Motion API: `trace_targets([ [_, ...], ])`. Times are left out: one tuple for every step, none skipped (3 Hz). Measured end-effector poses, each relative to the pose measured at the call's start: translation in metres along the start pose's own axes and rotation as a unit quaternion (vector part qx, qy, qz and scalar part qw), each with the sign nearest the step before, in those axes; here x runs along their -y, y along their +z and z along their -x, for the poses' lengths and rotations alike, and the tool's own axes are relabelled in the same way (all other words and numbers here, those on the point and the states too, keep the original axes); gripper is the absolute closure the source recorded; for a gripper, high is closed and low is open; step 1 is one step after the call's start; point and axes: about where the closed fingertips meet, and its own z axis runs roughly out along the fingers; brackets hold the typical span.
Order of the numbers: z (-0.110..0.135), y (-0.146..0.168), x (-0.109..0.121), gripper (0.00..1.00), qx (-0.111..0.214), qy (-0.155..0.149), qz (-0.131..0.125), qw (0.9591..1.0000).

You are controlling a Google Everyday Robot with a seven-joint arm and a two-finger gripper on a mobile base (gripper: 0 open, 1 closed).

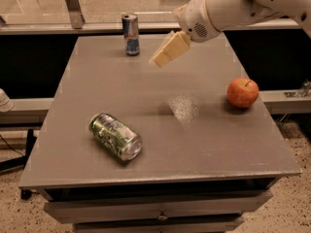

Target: Knock redbull can over

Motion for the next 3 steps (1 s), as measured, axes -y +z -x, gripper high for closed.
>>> trace_targets([
  [-0.006,0.023,0.011,0.0,0.034,0.017,-0.01,0.9992],
  [-0.007,0.059,0.049,0.0,0.081,0.04,-0.043,0.9949],
  [-0.004,0.086,0.08,0.0,0.106,0.047,-0.064,0.9912],
])
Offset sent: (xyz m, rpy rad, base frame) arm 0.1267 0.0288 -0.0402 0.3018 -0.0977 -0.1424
